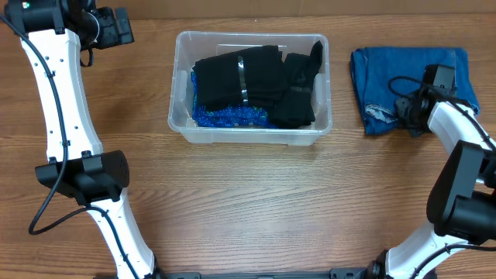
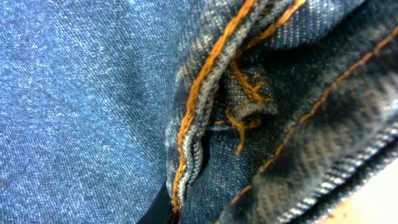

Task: Pack container
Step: 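Move the right gripper to the folded blue jeans and grasp them, then lift the jeans with the right gripper and lay them in the bin, then press and tuck the jeans flat into the bin with the right gripper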

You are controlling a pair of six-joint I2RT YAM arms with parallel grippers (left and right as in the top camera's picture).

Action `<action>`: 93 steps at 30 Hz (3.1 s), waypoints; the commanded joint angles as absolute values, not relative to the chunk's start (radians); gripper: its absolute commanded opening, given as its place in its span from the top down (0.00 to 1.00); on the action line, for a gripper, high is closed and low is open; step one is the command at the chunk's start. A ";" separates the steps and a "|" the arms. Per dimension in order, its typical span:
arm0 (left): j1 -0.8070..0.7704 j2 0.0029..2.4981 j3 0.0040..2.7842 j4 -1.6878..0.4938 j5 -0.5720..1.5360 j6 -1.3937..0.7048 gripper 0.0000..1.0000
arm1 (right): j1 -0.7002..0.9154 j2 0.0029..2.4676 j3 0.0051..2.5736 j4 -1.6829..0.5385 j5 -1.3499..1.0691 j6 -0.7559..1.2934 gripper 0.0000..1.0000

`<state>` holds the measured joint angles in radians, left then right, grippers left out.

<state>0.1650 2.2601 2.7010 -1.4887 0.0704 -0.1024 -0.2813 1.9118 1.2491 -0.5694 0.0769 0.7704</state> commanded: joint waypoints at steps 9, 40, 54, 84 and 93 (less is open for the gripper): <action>0.162 2.257 2.704 -1.485 0.075 -0.112 0.00 | -0.249 1.579 1.662 -0.968 -0.025 0.654 0.96; 0.162 2.257 2.704 -1.485 0.075 -0.112 0.00 | 0.764 1.661 1.723 -0.498 0.982 0.965 0.96; 0.162 2.257 2.704 -1.485 0.075 -0.113 0.00 | 0.791 1.880 1.723 -0.242 0.978 0.986 0.96; 0.162 2.257 2.704 -1.485 0.075 -0.113 0.00 | 0.915 1.687 1.724 -0.446 0.727 0.687 0.13; 0.162 2.257 2.704 -1.485 0.075 -0.113 0.00 | 0.760 1.754 1.721 -0.663 0.529 0.594 0.88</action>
<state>0.1654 2.2601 2.7010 -1.4887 0.0704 -0.1024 0.8333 1.7153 1.7130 -0.6552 0.6502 0.6350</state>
